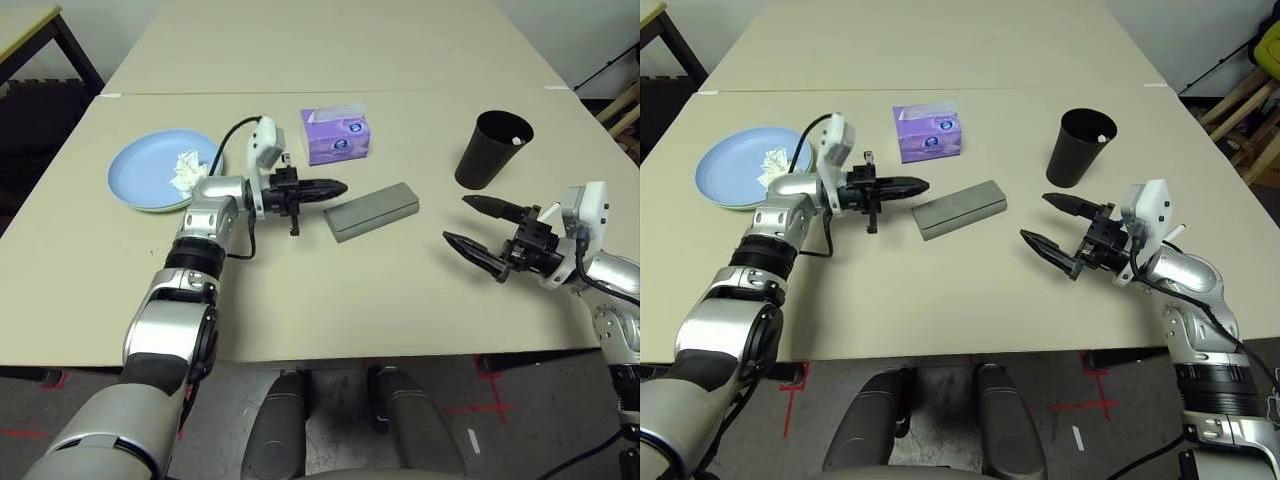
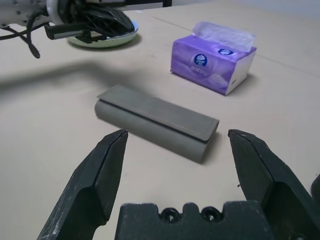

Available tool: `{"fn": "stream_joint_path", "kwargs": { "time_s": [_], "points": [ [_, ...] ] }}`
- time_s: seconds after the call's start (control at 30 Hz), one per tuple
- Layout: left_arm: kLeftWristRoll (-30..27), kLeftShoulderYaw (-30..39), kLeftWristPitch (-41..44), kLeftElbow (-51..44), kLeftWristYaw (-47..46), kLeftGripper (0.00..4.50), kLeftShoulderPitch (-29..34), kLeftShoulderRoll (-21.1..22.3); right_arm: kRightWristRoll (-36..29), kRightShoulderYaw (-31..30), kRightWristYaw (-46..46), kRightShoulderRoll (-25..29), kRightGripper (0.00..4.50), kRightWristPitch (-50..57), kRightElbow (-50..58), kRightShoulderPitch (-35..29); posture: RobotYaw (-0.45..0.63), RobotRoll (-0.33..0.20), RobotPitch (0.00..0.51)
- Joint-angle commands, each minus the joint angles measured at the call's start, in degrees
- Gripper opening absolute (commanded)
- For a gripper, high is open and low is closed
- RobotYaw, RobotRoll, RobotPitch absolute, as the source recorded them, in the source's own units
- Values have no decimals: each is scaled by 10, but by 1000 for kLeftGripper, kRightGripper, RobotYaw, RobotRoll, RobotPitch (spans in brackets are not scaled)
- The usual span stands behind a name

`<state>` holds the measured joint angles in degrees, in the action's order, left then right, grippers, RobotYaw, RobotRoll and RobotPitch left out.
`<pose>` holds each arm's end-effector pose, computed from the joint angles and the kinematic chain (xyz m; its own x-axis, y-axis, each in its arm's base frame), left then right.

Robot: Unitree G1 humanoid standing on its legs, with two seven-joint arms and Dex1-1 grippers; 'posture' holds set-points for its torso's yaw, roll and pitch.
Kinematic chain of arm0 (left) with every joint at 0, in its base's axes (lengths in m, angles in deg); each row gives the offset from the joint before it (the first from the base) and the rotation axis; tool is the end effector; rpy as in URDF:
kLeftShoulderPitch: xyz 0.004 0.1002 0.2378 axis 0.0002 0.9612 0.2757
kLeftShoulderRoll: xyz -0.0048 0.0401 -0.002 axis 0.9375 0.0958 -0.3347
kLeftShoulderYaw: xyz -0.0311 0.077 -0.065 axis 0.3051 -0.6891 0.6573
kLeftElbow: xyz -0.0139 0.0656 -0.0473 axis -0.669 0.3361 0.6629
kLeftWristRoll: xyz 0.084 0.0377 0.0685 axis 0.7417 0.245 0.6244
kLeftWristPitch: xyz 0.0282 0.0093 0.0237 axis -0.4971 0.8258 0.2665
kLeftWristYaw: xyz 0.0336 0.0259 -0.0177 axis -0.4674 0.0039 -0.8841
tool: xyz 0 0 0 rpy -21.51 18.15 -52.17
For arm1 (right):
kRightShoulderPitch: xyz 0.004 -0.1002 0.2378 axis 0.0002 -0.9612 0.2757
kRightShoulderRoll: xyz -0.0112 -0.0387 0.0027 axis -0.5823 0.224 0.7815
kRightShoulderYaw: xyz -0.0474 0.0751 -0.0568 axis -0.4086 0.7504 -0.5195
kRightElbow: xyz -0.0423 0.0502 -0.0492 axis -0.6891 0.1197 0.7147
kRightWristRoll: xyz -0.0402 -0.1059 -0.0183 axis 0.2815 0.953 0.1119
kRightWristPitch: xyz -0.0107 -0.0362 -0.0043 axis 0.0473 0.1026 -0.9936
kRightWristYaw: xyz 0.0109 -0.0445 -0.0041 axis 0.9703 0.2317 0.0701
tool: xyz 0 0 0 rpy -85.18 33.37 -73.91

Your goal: Organize and tidy the items on the table.

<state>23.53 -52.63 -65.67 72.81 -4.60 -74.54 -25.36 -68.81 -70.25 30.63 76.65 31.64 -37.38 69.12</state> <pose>0.3709 0.1911 0.1806 0.2235 -0.9747 0.0096 0.9529 0.2206 0.2080 0.2578 -0.2776 0.1386 0.6225 0.7798 0.0663 -0.7472 0.6174 -0.2462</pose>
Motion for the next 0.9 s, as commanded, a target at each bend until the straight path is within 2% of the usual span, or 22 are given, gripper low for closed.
{"fn": "stream_joint_path", "kwargs": {
  "time_s": [0.03,0.27,0.4,0.6,0.9],
  "points": [
    [-6,-15,7,-29,37,1658,32,12,-3,5,-1,2,4500,-4,-9,0,10,0,173],
    [-4,-45,-6,-52,97,4347,55,26,-6,4,-2,10,4500,12,1,2,6,0,167],
    [-5,-54,-12,-64,120,4429,60,25,-6,4,-2,13,4500,19,6,1,0,0,164],
    [-9,-46,-9,-57,100,4429,56,16,-3,8,3,25,4500,18,-3,2,-6,0,157],
    [-1,-60,-32,-60,100,4429,70,12,7,16,36,77,4500,1,-47,22,-13,0,150]
  ]
}}
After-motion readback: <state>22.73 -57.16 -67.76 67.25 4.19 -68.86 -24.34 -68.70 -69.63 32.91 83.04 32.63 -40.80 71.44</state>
